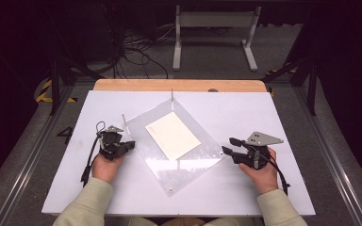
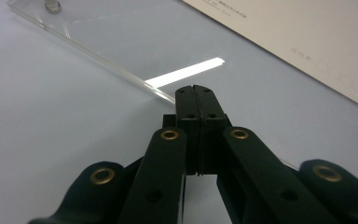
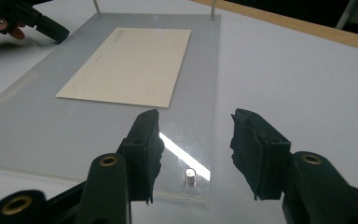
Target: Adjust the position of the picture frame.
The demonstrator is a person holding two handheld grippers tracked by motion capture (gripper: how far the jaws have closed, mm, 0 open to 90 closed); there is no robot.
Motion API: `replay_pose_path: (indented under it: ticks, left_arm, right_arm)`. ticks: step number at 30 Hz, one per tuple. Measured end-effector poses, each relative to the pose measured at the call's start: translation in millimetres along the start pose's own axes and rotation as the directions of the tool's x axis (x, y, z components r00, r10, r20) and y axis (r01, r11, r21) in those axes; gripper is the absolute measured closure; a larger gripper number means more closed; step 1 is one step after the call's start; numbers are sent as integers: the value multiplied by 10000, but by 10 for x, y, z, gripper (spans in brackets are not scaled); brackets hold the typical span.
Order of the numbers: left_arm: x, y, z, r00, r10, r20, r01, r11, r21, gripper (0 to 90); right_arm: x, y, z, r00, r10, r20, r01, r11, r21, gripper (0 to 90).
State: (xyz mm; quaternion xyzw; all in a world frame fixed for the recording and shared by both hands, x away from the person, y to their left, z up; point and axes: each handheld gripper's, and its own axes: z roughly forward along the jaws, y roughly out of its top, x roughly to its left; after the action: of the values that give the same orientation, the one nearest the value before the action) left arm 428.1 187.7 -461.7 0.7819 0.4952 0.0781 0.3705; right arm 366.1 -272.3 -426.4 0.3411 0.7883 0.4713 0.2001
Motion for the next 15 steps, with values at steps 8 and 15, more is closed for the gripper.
replay_pose_path:
  ticks: [8,15]
  left_arm:
    - [-114,157,192,9994,329,-66,-331,9992,-235,893]
    - [-160,140,43,9983,574,-106,-579,9966,-585,790]
  right_arm:
    - [-60,-88,-13,9996,275,-58,-271,9976,640,590]
    - [-74,-140,115,9999,100,57,-108,9854,1699,665]
